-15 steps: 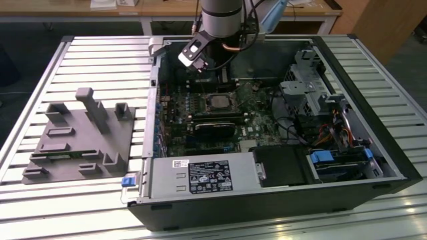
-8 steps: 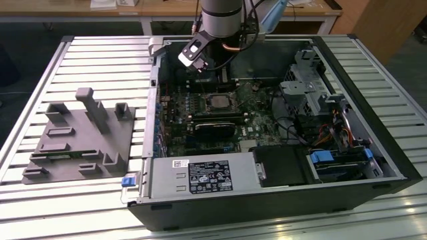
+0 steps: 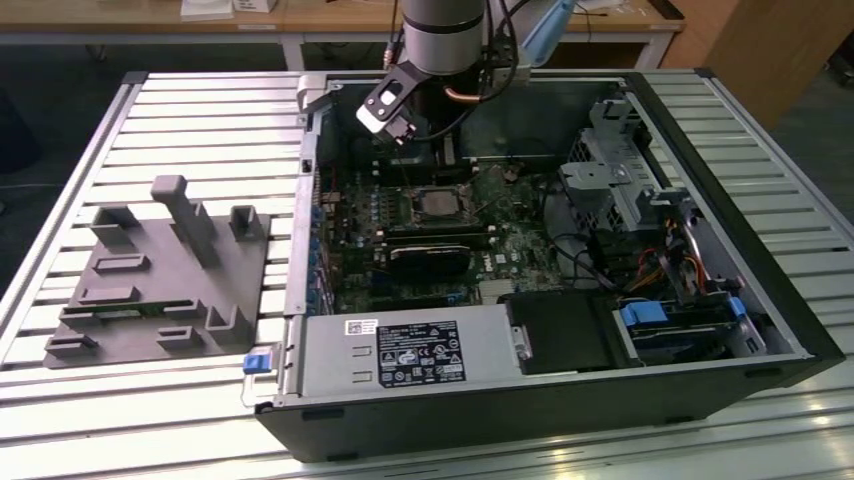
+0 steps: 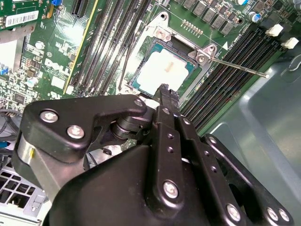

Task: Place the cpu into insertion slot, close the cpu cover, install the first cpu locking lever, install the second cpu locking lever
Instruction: 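Close the cpu cover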

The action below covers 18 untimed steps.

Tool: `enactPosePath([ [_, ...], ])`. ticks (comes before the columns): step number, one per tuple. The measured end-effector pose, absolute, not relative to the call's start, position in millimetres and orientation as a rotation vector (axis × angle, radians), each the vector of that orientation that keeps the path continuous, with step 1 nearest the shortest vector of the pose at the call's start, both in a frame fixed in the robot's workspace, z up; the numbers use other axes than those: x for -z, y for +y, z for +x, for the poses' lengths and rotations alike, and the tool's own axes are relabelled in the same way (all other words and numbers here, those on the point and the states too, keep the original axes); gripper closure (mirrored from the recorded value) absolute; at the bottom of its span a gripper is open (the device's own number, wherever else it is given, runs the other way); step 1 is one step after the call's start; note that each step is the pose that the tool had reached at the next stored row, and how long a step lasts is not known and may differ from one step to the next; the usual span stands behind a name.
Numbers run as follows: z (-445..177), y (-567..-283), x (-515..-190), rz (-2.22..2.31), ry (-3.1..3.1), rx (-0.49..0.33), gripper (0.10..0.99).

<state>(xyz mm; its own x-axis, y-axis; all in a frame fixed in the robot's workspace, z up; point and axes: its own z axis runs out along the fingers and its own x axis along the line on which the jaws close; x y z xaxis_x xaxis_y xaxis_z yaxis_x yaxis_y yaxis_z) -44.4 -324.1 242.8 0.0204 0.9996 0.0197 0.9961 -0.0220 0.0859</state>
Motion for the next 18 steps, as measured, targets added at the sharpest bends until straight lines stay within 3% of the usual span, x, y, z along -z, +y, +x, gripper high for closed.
enactPosePath([
  [18, -40.2, -324.0, -262.2, 2.210, 2.164, -0.116, 0.980],
])
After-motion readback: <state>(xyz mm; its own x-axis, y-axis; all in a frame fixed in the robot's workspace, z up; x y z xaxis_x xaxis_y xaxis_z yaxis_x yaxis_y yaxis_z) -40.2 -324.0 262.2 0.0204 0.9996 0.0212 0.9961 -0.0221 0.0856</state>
